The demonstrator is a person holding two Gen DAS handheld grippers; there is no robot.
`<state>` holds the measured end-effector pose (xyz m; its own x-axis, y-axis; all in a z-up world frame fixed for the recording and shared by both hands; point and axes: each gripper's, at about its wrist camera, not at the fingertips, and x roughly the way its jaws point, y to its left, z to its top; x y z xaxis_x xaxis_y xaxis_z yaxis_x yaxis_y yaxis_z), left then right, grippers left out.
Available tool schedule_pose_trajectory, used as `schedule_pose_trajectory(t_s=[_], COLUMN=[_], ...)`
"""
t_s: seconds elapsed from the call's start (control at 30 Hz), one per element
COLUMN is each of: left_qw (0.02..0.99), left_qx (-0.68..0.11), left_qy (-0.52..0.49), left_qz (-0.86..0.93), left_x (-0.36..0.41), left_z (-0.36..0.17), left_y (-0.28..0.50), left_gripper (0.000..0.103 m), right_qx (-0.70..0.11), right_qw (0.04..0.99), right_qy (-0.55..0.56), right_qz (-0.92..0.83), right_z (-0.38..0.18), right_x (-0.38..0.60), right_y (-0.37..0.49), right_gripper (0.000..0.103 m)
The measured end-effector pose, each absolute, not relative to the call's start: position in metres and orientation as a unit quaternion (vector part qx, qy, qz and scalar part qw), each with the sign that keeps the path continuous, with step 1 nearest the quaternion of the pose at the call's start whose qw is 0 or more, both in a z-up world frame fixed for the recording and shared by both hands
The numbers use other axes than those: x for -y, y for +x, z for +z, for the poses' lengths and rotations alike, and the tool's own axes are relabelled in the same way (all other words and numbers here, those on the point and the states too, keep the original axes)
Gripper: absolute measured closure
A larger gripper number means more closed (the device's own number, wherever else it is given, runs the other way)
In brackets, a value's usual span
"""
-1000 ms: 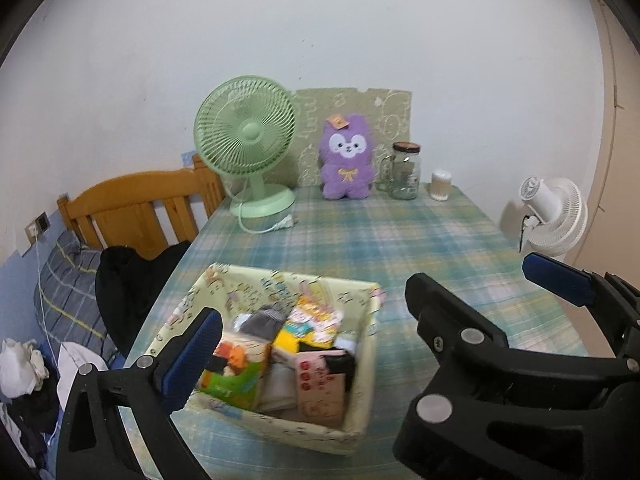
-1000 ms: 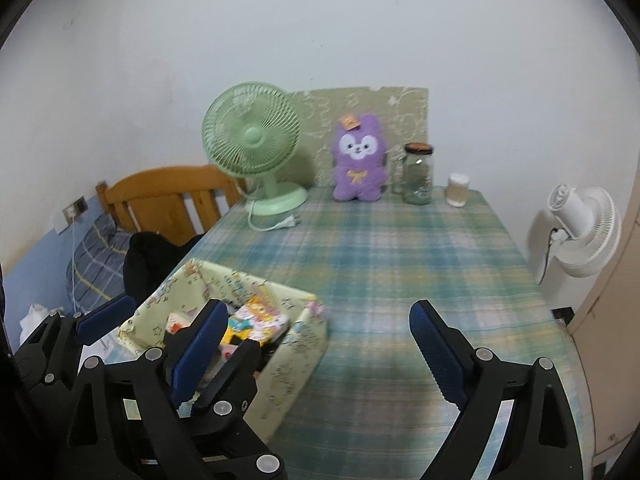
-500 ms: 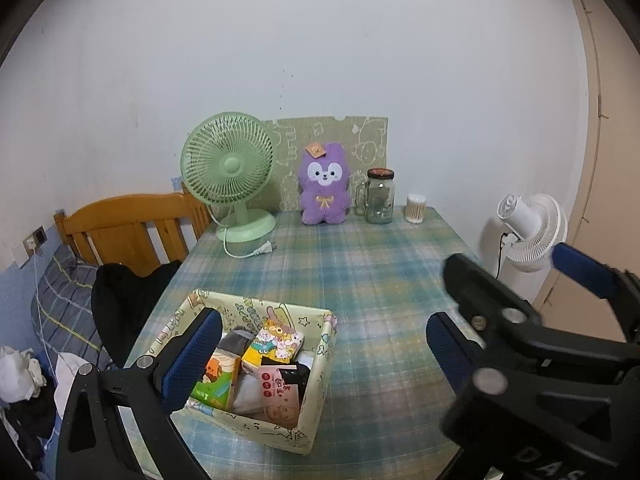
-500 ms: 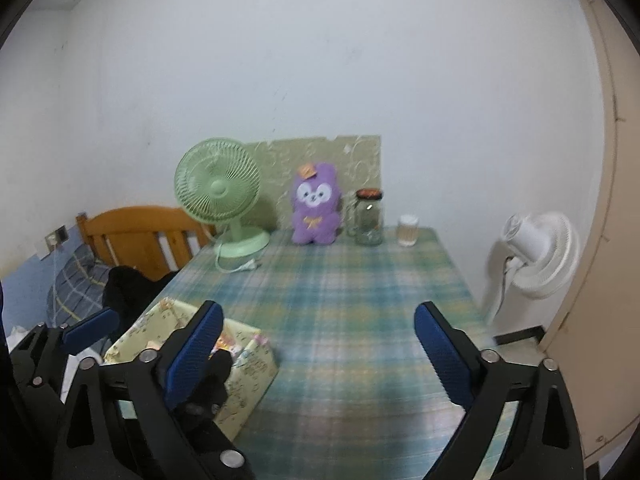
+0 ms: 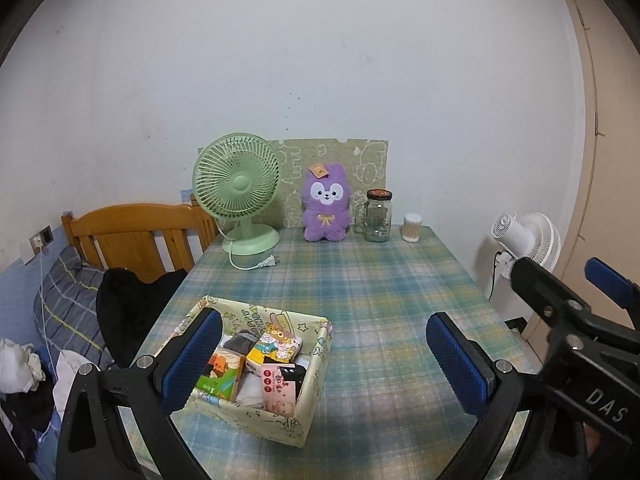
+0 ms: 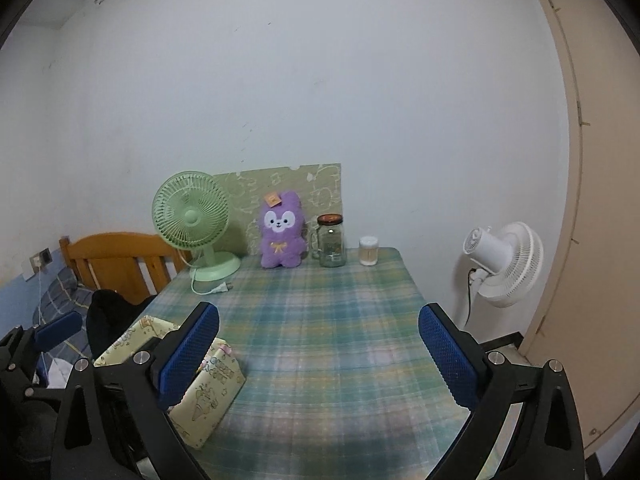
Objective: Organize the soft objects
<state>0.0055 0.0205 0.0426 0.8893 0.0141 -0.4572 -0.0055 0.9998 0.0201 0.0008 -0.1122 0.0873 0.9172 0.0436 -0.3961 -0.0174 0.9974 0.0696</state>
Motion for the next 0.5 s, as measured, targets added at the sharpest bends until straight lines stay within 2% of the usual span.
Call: schedule_pose_trajectory(t_s=[0.5], left_qw=[0.975], left_qx=[-0.221], left_qy=[-0.004], left_qz=[0.021], left_x=[-0.024], left_z=[0.043], left_y=[-0.010], left_gripper=[0.000], right_qx=[-0.191], right_qw=[0.981], right_qy=[0.029], right_qz=[0.003], right_z=[0.088], right_x=[0.124], right_y=[-0.015], right_gripper=[0.001])
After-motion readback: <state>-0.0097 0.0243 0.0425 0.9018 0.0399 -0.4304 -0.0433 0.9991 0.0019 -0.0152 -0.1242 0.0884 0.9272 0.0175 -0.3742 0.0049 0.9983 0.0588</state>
